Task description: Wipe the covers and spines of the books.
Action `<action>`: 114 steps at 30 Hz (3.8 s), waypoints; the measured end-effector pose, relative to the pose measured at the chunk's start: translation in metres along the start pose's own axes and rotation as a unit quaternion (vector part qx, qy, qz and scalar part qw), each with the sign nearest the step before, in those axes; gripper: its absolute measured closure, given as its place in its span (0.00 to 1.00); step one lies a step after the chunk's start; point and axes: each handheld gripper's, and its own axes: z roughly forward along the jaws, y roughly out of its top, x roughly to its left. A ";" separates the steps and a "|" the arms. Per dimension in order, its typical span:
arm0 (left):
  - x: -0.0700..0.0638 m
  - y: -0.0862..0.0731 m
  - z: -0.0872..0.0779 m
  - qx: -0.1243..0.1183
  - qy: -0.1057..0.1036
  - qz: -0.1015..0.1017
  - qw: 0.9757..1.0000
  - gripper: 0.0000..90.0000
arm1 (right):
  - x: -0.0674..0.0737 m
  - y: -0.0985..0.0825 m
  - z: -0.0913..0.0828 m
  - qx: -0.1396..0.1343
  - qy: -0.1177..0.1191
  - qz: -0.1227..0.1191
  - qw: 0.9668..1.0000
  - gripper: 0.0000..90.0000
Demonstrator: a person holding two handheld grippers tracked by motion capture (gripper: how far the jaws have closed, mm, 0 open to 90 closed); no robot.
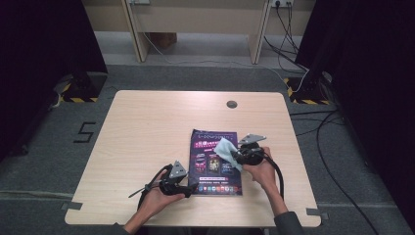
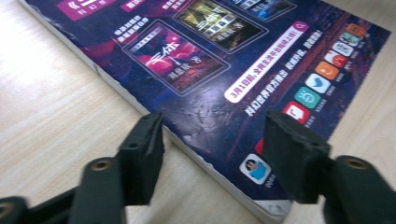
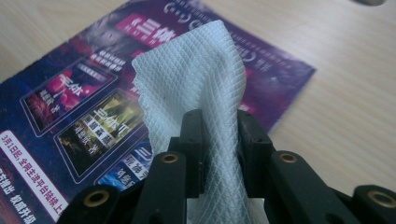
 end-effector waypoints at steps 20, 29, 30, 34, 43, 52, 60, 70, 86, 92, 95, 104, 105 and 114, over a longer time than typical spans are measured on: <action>-0.028 -0.013 -0.017 0.016 -0.001 0.030 0.999 0.47 | 0.029 -0.020 -0.005 0.059 0.020 -0.042 0.997 0.74; -0.026 -0.014 -0.017 0.013 -0.006 0.023 1.000 0.46 | 0.027 -0.004 -0.009 0.032 0.000 -0.065 0.997 0.57; -0.026 -0.014 -0.017 0.014 -0.007 0.023 1.000 0.46 | 0.028 -0.002 -0.013 0.025 0.001 -0.067 0.997 0.59; -0.025 -0.014 -0.017 0.014 -0.007 0.020 1.000 0.45 | 0.031 -0.004 -0.016 0.040 0.005 -0.093 0.995 0.60; -0.025 -0.014 -0.016 0.014 -0.009 0.016 1.000 0.45 | 0.038 -0.011 -0.001 0.069 0.006 -0.126 0.990 0.71; -0.024 -0.014 -0.016 0.014 -0.011 0.015 1.000 0.44 | 0.029 -0.003 0.009 0.066 -0.016 -0.110 0.992 0.84; -0.024 -0.014 -0.016 0.015 -0.011 0.014 1.000 0.44 | -0.004 0.014 0.027 0.067 -0.059 -0.068 0.994 0.84; -0.023 -0.014 -0.016 0.015 -0.014 0.010 1.000 0.44 | -0.006 0.023 0.038 0.070 -0.095 -0.084 0.989 0.86; -0.022 -0.014 -0.016 0.015 -0.015 0.008 1.000 0.44 | -0.024 0.027 0.044 0.058 -0.098 -0.037 0.993 0.84; -0.023 -0.014 -0.016 0.015 -0.015 0.008 1.000 0.44 | -0.014 0.029 0.046 0.061 -0.099 -0.053 0.992 0.78; -0.022 -0.014 -0.016 0.015 -0.015 0.008 1.000 0.44 | -0.019 0.030 0.042 0.050 -0.102 -0.034 0.993 0.67; -0.022 -0.014 -0.016 0.016 -0.015 0.007 1.000 0.43 | -0.014 0.028 0.042 0.044 -0.081 -0.044 0.995 0.64; -0.022 -0.014 -0.016 0.016 -0.015 0.006 1.000 0.43 | -0.014 0.028 0.045 0.050 -0.083 -0.048 0.994 0.64; -0.022 -0.014 -0.016 0.016 -0.015 0.006 1.000 0.43 | -0.013 0.028 0.046 0.051 -0.066 -0.054 0.995 0.81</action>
